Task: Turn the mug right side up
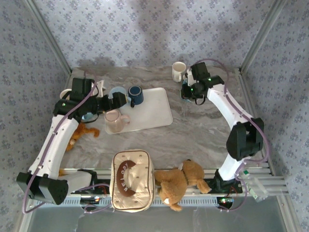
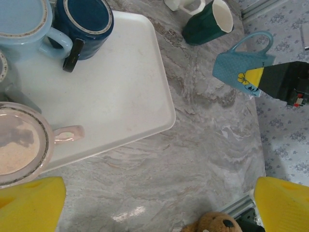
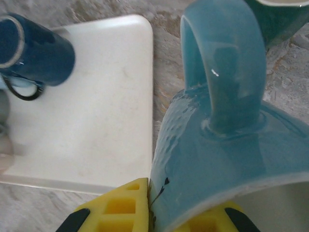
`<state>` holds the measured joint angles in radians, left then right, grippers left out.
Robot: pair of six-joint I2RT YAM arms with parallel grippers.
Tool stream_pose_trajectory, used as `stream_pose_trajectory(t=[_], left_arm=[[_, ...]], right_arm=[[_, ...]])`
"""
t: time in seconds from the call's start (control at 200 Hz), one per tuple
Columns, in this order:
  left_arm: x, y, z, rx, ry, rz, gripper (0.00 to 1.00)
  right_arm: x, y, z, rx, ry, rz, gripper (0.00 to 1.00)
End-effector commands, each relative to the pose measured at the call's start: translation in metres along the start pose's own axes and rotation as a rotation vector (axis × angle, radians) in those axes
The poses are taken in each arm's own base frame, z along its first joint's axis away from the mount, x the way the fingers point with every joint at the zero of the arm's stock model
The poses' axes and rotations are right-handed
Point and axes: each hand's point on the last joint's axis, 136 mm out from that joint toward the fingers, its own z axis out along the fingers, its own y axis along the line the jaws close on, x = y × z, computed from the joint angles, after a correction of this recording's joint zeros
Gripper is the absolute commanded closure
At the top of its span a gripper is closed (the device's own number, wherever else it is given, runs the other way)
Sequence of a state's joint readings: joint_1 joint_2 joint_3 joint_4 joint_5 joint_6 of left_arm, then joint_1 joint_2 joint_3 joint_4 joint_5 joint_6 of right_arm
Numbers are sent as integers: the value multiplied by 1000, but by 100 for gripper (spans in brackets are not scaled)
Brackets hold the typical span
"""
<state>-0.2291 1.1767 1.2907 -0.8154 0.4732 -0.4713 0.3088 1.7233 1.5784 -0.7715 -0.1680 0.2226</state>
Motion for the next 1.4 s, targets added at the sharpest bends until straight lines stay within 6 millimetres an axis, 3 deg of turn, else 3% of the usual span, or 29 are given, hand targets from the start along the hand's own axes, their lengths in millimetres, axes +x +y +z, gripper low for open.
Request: stream_pose_trajectory(t=[0.0, 0.405, 0.78, 0.934, 1.394], left_arm=[[7, 9, 3, -33, 27, 7, 0], [18, 28, 8, -111, 73, 23, 1], [21, 38, 14, -154, 108, 26, 0], [21, 38, 17, -149, 114, 14, 1], [21, 36, 25, -125, 128, -29, 1]], right_arm=[[-8, -9, -2, 64, 21, -72, 100], [-7, -23, 50, 142, 211, -257, 100], [0, -24, 81, 178, 294, -356, 98], [2, -26, 87, 183, 308, -360, 96], [-5, -25, 91, 165, 287, -357, 77]])
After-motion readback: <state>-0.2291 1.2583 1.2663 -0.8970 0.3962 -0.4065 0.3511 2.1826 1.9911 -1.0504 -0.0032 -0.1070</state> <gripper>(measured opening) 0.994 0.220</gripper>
